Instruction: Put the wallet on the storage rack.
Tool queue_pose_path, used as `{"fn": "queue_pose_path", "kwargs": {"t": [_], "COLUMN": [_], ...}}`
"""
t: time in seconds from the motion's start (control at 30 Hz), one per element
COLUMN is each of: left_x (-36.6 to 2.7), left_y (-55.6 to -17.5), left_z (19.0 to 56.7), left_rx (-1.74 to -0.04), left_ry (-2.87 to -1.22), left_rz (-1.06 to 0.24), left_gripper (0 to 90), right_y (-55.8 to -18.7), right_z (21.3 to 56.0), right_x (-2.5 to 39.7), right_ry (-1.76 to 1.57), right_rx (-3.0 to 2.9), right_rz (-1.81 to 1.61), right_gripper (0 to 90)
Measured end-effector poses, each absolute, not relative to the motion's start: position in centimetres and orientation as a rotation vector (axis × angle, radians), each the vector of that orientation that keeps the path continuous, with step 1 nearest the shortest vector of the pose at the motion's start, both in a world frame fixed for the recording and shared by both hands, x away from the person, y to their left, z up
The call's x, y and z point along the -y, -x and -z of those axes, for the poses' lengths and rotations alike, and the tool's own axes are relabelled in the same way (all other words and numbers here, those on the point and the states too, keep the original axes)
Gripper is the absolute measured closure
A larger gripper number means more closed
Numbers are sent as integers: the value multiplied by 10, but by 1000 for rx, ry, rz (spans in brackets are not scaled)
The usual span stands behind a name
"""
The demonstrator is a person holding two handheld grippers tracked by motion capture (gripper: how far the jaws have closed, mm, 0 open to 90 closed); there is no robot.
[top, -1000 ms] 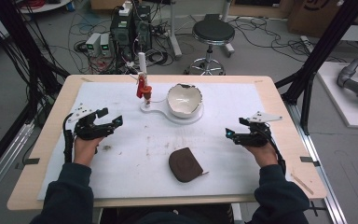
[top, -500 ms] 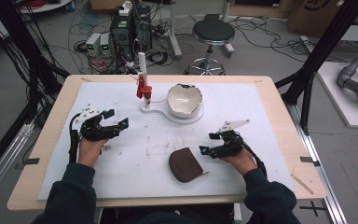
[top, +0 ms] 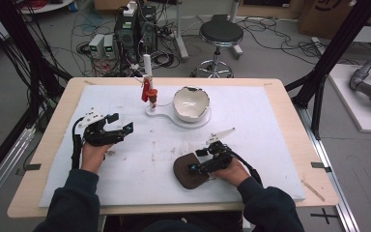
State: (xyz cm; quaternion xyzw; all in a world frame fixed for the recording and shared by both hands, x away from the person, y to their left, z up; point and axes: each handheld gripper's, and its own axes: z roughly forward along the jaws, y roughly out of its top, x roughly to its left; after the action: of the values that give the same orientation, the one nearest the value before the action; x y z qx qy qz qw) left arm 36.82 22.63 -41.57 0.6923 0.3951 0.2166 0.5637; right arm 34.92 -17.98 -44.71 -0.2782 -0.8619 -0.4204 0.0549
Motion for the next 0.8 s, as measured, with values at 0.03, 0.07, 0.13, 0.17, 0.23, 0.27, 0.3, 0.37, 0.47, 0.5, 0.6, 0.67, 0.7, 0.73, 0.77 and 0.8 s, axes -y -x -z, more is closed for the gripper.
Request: {"fn": "queue_pose_path", "kwargs": {"t": [0.03,0.07,0.13,0.17,0.23,0.27,0.3,0.37,0.47,0.5,0.6,0.67,0.7,0.73,0.77,0.8], "left_x": [-226,-226,-225,-226,-225,-225,-225,-224,-223,-223,-222,-221,-220,-220,-220,-219], "left_y": [-368,-368,-368,-368,-368,-368,-369,-368,-369,-368,-368,-368,-368,-368,-368,-368], "left_z": [416,416,416,416,416,416,417,417,417,417,417,417,417,417,417,417], "left_rx": [-928,-928,-927,-927,-927,-926,-926,-927,-924,-924,-919,-914,-911,-908,-906,-908], "left_ry": [-1632,-1634,-1634,-1638,-1638,-1638,-1638,-1642,-1639,-1639,-1644,-1649,-1649,-1652,-1654,-1652], "left_rz": [-509,-510,-507,-508,-506,-506,-506,-506,-503,-502,-497,-494,-493,-494,-493,-492], "left_gripper": [210,210,211,211,211,211,212,213,213,214,219,222,223,225,226,227], "right_y": [-349,-350,-349,-349,-349,-350,-350,-351,-351,-350,-345,-345,-345,-346,-347,-350], "right_z": [447,447,446,447,449,450,450,450,449,448,441,439,438,438,437,436], "right_x": [180,181,180,179,178,179,179,179,179,179,176,175,174,175,175,176], "right_ry": [844,828,818,821,823,817,828,830,818,816,732,721,740,755,777,811], "right_rx": [2601,2601,2593,2587,2574,2570,2555,2549,2558,2564,2694,2748,2752,2773,2794,2851], "right_rz": [1266,1272,1273,1270,1263,1258,1252,1247,1246,1241,1302,1320,1325,1337,1347,1377], "right_gripper": [260,271,291,287,276,289,297,324,351,370,453,463,465,467,467,468]}}
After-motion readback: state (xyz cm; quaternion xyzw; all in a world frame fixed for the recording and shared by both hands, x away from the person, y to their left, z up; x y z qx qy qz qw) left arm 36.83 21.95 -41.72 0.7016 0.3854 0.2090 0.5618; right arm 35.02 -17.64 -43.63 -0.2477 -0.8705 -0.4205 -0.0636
